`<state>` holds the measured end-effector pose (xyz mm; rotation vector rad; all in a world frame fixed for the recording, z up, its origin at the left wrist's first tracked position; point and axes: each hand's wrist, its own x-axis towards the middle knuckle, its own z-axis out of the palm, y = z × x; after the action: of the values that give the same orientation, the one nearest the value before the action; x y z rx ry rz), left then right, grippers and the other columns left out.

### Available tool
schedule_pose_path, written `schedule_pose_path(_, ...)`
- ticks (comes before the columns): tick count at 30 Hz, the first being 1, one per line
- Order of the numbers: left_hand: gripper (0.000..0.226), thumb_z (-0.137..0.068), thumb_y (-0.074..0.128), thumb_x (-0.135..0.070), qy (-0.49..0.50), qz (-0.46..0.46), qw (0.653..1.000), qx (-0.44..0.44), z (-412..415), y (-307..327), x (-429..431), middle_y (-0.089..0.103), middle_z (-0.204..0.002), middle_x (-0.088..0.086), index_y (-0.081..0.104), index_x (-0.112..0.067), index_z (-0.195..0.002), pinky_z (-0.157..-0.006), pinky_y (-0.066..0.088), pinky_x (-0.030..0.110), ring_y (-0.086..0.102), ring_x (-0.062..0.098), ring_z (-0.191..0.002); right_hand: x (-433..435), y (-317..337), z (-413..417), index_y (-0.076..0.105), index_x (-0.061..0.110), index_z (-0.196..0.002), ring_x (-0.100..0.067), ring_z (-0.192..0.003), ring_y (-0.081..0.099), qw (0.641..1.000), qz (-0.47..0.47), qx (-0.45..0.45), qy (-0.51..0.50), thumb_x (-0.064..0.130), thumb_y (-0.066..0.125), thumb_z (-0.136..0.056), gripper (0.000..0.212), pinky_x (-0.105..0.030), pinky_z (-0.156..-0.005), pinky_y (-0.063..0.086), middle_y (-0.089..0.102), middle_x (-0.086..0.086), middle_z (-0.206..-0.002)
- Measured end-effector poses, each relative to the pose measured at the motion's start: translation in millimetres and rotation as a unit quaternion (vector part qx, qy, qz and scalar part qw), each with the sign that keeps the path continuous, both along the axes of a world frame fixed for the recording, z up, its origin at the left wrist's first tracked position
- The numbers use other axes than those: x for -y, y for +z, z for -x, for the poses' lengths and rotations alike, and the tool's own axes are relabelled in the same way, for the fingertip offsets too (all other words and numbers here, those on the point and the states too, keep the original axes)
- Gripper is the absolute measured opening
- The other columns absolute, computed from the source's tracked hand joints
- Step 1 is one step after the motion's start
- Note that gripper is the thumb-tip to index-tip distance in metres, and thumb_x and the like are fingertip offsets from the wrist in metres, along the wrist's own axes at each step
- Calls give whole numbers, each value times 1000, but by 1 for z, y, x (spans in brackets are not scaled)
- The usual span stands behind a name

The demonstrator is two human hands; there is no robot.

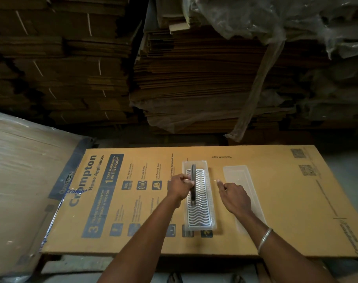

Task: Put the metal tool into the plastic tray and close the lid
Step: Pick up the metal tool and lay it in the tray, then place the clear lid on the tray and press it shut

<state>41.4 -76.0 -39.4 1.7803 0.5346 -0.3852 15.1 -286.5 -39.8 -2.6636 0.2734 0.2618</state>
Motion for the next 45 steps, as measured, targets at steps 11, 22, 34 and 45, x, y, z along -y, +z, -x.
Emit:
schedule_pose_path(11, 20, -88, 70, -10, -182, -293, 938, -29, -8, -29, 48, 73, -111, 17, 70, -3, -107, -87, 60, 43, 70, 35, -104, 58, -52, 31, 55, 15, -136, -33, -125, 44, 988, 107, -71, -86, 55, 58, -90, 61, -43, -100, 46, 46, -13, -136)
schedule_pose_path(22, 37, -88, 70, -1, -218, -365, 905, -31, -1, -39, 56, 66, -125, 18, 58, 0, -122, -98, 53, 36, 66, 31, -118, 60, -67, 34, 27, 24, -152, -35, -130, 39, 979, 114, -142, -87, 77, 74, -64, 113, -44, -99, 48, 39, -16, -141)
schedule_pose_path(34, 22, -87, 76, -16, -137, -253, 952, 104, -9, -17, 17, 73, -104, 9, 71, -8, -107, -80, 50, 31, 69, 24, -96, 5, -4, 3, 15, 41, -157, -39, -126, 40, 993, 20, -99, -54, 81, 69, -68, 112, -46, -87, 50, 36, -20, -141)
schedule_pose_path(45, 14, -85, 52, -11, -104, -26, 989, -100, 42, -27, -34, 61, -73, 10, 65, -10, -83, -70, 55, 44, 59, 25, -67, -87, 1, 10, 3, 40, -159, -37, -129, 33, 991, 62, -109, 35, 87, 61, -68, 118, -44, -91, 49, 28, -22, -145)
